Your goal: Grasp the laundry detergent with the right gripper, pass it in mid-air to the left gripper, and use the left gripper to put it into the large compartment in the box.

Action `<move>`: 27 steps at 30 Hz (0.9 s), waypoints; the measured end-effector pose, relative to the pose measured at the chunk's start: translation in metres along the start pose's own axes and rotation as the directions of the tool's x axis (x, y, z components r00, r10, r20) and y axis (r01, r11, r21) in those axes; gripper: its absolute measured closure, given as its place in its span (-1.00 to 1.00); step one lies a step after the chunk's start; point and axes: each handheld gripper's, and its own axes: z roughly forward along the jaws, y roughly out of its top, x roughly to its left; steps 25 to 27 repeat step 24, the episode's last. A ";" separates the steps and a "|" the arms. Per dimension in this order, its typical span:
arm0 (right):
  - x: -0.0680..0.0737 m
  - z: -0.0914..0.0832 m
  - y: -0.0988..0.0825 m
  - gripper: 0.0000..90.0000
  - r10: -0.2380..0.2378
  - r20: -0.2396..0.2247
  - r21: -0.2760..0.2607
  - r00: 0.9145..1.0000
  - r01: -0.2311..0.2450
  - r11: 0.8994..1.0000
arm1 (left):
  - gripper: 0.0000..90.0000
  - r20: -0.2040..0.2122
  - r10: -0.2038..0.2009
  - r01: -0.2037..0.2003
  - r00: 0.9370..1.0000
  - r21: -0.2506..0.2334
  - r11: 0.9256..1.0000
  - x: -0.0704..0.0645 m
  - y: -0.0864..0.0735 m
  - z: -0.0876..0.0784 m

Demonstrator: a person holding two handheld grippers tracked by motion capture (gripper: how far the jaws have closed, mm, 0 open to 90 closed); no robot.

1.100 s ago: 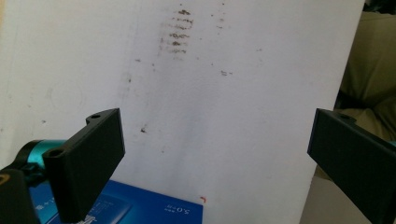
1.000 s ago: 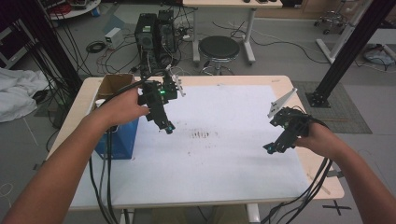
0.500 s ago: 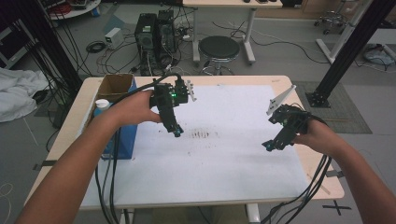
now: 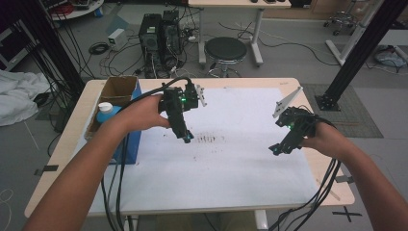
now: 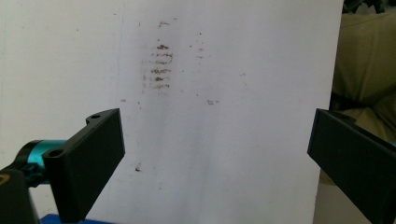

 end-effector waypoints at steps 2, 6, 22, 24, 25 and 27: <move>0.000 0.000 0.000 -0.98 -0.006 -0.001 0.002 1.000 0.006 1.000 | -0.91 0.001 0.002 -0.002 1.000 0.003 1.000 0.000 0.001 0.001; 0.000 0.001 0.000 -0.98 -0.009 -0.002 0.003 1.000 0.009 1.000 | -0.91 0.002 -0.001 0.001 1.000 0.005 1.000 -0.001 0.001 0.002; 0.001 0.004 0.003 -0.98 -0.018 -0.004 0.017 1.000 0.018 1.000 | -0.91 -0.004 -0.007 0.007 1.000 0.022 1.000 0.001 -0.004 0.008; 0.001 0.005 0.003 -0.98 -0.017 -0.004 0.018 1.000 0.017 1.000 | -0.91 -0.003 -0.009 0.009 1.000 0.021 1.000 0.001 -0.005 0.008; 0.001 0.005 0.003 -0.98 -0.017 -0.004 0.018 1.000 0.017 1.000 | -0.91 -0.003 -0.009 0.009 1.000 0.021 1.000 0.001 -0.005 0.008; 0.001 0.005 0.003 -0.98 -0.017 -0.004 0.018 1.000 0.017 1.000 | -0.91 -0.003 -0.009 0.009 1.000 0.021 1.000 0.001 -0.005 0.008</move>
